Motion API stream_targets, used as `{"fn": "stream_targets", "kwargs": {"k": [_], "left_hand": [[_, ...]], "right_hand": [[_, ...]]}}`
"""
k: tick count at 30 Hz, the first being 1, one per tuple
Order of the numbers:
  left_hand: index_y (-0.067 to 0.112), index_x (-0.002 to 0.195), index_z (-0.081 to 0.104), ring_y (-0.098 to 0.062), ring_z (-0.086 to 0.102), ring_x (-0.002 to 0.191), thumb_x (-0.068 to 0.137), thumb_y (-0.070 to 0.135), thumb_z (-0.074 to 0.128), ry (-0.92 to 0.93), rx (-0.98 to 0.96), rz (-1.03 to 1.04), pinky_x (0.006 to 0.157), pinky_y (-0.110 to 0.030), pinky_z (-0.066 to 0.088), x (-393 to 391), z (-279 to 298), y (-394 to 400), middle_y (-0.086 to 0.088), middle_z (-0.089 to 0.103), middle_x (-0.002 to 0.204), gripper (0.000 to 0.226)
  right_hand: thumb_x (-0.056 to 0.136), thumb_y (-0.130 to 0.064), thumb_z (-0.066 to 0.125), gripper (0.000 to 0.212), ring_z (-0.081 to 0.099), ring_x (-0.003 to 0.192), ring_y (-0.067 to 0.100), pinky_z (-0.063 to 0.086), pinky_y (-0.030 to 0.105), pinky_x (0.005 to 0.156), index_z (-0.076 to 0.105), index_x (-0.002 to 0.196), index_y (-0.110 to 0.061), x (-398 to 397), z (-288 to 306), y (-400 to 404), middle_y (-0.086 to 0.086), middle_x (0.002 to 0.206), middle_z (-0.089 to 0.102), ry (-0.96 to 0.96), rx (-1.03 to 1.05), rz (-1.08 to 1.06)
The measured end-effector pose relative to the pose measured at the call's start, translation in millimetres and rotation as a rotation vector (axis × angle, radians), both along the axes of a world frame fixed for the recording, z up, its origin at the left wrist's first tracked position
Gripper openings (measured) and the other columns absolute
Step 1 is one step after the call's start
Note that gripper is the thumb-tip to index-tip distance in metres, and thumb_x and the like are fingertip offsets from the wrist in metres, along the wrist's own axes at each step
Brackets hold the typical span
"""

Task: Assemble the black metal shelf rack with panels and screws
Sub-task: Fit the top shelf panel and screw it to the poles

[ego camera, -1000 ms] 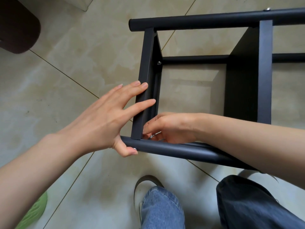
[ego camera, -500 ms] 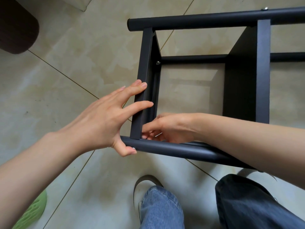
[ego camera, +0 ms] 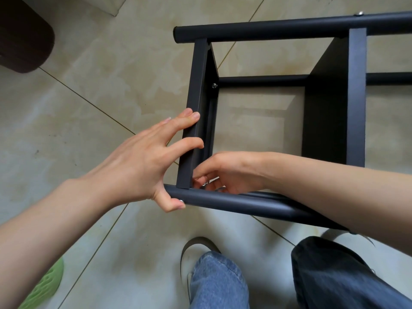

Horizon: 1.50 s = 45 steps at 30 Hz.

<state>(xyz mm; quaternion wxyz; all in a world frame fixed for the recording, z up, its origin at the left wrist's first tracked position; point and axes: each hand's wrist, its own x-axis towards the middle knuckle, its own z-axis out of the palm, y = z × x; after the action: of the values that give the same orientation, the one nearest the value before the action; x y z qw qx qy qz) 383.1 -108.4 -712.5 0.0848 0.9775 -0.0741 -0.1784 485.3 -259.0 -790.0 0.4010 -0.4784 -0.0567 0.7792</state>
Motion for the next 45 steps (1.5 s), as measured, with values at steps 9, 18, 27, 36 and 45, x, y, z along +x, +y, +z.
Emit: {"fn": "stream_targets", "kwargs": {"k": [9, 18, 27, 36, 45], "left_hand": [[0.004, 0.126, 0.062, -0.036, 0.032, 0.146, 0.038, 0.052, 0.086, 0.008, -0.012, -0.002, 0.106, -0.041, 0.031, 0.2, -1.0, 0.7, -0.023, 0.038, 0.153, 0.103], [0.003, 0.124, 0.063, -0.038, 0.032, 0.145, 0.038, 0.052, 0.083, -0.001, -0.014, -0.002, 0.107, -0.042, 0.03, 0.6, -0.9, 0.1, -0.025, 0.039, 0.152, 0.1], [0.004, 0.124, 0.063, -0.035, 0.032, 0.146, 0.039, 0.053, 0.081, 0.0, -0.018, 0.002, 0.105, -0.04, 0.031, 0.1, -1.2, -0.1, -0.024, 0.04, 0.152, 0.1], [0.006, 0.125, 0.062, -0.035, 0.03, 0.147, 0.038, 0.054, 0.084, 0.011, -0.018, 0.004, 0.105, -0.038, 0.033, 0.1, -2.2, 1.2, -0.021, 0.037, 0.154, 0.102], [0.005, 0.125, 0.063, -0.037, 0.031, 0.146, 0.038, 0.055, 0.082, -0.001, -0.014, -0.002, 0.105, -0.04, 0.031, 1.1, -2.6, 1.0, -0.023, 0.039, 0.153, 0.102]], "right_hand": [[0.094, -0.022, 0.055, 0.026, 0.052, 0.057, 0.011, 0.041, 0.024, 0.062, 0.063, 0.07, -0.015, -3.8, -0.9, 3.0, -0.003, 0.065, 0.06, -0.068, -0.02, 0.019], [0.094, -0.019, 0.058, 0.027, 0.05, 0.056, 0.01, 0.041, 0.022, 0.06, 0.062, 0.068, -0.014, -5.7, -2.5, 2.7, -0.004, 0.06, 0.057, -0.1, 0.013, 0.024], [0.093, -0.015, 0.059, 0.032, 0.054, 0.058, 0.011, 0.044, 0.023, 0.063, 0.066, 0.062, -0.015, -5.5, -4.4, 1.1, -0.001, 0.062, 0.059, -0.056, 0.046, 0.009], [0.092, -0.013, 0.058, 0.027, 0.054, 0.066, 0.015, 0.044, 0.028, 0.07, 0.064, 0.066, -0.015, -3.1, -7.0, -0.7, 0.0, 0.067, 0.061, 0.008, 0.07, -0.003], [0.091, -0.015, 0.057, 0.024, 0.057, 0.068, 0.016, 0.045, 0.027, 0.067, 0.067, 0.069, -0.016, -0.4, -5.9, 0.6, 0.001, 0.073, 0.064, 0.014, 0.055, 0.007]]}}
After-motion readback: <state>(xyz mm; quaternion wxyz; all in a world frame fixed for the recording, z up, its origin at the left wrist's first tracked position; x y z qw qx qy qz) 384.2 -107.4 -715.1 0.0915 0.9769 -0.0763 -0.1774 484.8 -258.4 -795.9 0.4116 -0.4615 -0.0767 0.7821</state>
